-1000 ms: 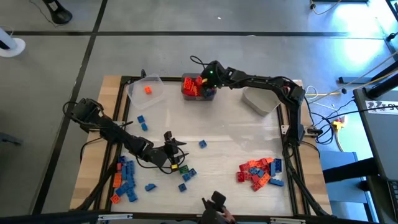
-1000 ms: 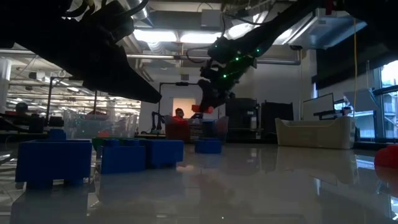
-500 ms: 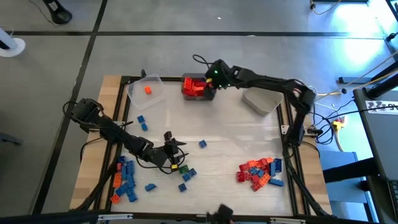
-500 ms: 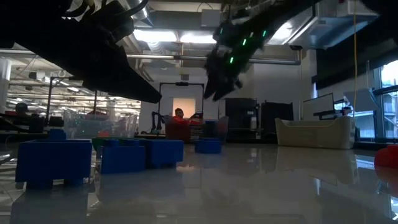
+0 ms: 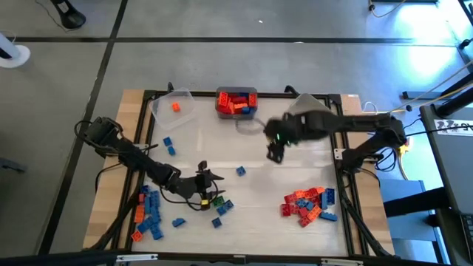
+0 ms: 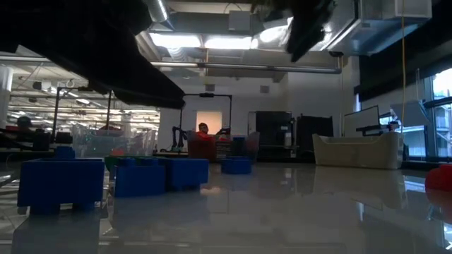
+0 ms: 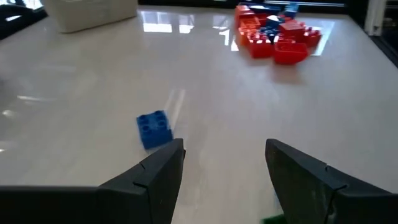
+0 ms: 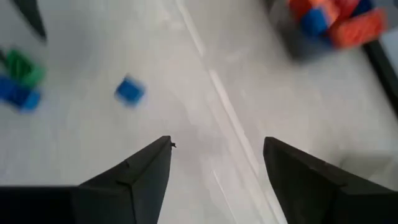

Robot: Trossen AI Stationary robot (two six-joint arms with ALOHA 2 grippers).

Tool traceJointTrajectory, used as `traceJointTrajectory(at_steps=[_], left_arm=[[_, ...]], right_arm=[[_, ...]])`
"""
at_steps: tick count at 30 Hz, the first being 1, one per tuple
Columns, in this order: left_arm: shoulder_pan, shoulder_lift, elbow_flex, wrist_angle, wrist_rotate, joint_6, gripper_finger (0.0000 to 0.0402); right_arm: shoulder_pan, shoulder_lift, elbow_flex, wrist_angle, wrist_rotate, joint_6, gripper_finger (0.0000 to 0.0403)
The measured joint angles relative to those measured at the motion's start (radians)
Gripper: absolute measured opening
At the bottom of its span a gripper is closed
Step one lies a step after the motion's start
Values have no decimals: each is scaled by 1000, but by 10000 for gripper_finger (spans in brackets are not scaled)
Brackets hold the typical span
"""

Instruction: Sort blocks by size

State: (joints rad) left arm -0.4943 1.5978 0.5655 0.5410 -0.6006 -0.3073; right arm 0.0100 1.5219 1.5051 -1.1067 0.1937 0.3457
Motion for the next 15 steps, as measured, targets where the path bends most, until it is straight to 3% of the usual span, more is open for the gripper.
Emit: traceJointTrajectory(at_steps=[4,10,15], left_arm=[[-16,0,0,3,2,-19,214],[-49,0,0,48,5,-23,214],[-58,0,0,104,83,8,214]], right_arm=[[168,1,-16,-87,48,146,253],[370,-7,-150,-99,74,375,253],[488,-6,-262,-101,84,543,253]])
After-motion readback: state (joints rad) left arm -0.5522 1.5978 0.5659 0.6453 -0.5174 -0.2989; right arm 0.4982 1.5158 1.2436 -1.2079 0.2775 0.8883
